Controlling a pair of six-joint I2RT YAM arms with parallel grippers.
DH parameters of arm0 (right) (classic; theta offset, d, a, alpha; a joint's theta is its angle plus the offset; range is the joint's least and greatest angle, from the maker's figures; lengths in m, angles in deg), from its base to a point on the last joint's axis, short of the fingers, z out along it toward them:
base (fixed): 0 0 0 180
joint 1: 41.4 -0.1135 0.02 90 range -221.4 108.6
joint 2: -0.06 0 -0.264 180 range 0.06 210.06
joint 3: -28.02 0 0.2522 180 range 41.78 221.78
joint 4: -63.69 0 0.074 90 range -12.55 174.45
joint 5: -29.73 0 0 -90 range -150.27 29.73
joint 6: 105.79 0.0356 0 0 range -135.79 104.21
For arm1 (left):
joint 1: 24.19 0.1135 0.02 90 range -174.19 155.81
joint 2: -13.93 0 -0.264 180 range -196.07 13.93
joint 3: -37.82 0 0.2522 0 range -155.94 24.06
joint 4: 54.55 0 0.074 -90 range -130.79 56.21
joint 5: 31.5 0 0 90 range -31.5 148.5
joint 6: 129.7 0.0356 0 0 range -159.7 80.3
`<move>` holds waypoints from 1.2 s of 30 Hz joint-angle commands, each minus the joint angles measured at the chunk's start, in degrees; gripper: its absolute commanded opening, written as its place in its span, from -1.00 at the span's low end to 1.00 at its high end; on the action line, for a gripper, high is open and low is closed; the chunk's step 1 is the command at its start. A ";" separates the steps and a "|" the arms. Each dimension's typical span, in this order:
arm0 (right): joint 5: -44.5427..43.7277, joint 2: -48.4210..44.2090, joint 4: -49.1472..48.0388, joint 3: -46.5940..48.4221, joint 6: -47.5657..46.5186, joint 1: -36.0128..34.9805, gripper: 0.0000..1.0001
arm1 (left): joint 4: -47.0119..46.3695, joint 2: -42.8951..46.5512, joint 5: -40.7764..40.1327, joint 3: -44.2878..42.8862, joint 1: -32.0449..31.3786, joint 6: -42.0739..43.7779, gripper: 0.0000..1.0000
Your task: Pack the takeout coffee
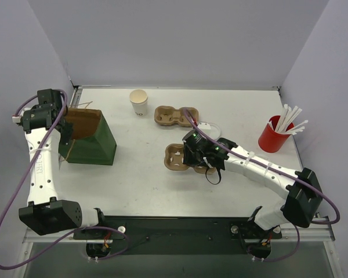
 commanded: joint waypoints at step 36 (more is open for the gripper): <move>24.75 -24.59 -14.20 11.26 -28.18 -2.16 -0.26 | -3.93 -4.90 20.50 -19.33 -42.99 65.81 -1.00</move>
